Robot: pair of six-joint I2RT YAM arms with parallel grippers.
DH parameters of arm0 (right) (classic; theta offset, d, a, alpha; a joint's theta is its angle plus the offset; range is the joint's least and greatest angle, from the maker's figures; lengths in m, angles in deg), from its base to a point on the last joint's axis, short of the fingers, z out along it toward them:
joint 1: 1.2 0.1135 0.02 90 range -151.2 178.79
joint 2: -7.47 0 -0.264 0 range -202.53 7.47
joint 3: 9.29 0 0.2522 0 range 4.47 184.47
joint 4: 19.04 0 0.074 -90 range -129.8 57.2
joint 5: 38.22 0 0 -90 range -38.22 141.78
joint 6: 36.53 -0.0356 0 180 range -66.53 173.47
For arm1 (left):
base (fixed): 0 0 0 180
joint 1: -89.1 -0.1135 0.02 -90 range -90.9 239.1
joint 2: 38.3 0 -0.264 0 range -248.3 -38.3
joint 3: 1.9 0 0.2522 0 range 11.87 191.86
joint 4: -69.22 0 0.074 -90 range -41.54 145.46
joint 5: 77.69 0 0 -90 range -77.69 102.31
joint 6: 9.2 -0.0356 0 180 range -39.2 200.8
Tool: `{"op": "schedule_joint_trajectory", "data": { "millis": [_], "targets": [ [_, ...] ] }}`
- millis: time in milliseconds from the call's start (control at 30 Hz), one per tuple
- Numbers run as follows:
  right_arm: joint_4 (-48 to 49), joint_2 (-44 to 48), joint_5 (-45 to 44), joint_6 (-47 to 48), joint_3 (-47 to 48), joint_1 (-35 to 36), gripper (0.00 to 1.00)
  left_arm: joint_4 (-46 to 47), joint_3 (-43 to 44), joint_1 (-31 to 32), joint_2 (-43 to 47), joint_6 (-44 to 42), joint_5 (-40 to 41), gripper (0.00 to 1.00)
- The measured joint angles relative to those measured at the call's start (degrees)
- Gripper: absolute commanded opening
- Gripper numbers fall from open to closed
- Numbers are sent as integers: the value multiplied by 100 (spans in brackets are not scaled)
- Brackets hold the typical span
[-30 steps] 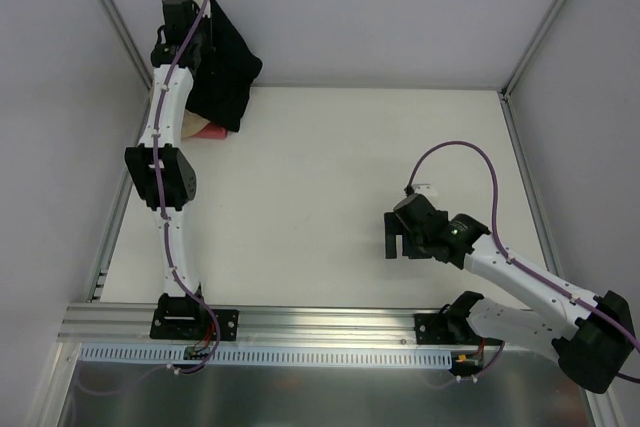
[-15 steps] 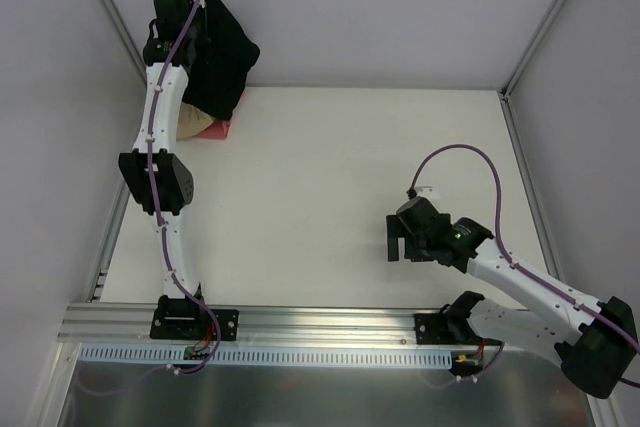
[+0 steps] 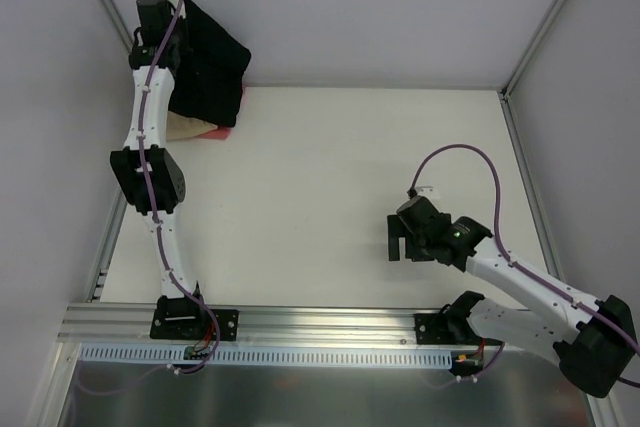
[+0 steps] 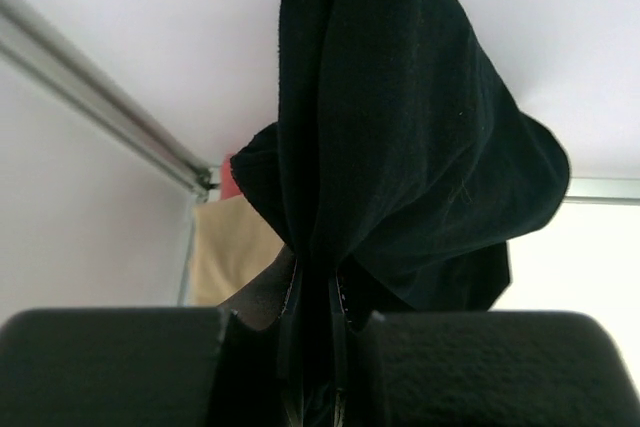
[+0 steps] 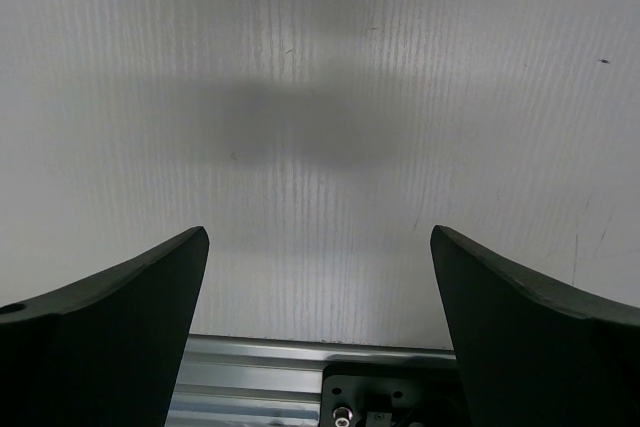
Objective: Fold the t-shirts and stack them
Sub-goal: Put the neatly folded tshirt into the corner of the board with the left arm
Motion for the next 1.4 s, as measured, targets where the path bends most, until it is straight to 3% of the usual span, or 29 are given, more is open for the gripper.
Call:
{"op": "schedule_joint_trajectory", "data": {
  "millis": [333,733,967,1000,1033,1067,1167,1400],
  "targets": [
    [0,-221,2,136,4,-136,100,42,-2,-564,-234,33,-7,0],
    [59,-868,28,212,136,-201,100,352,0,-640,-1217,52,-61,0],
    [164,-1128,59,225,164,-212,99,479,7,-798,-1355,50,-127,0],
    [177,-1156,66,225,184,-212,99,490,11,-839,-1355,50,-142,24],
    [184,-1185,68,227,212,-214,99,490,11,-881,-1355,31,-160,78],
    [192,-1200,72,227,229,-216,99,492,11,-922,-1355,26,-157,98],
    [229,-1246,92,227,273,-223,99,664,-33,-1008,-1349,79,-142,99],
    [278,-1224,254,205,275,-223,99,1255,-1335,-890,-605,42,385,99]
  ]
}}
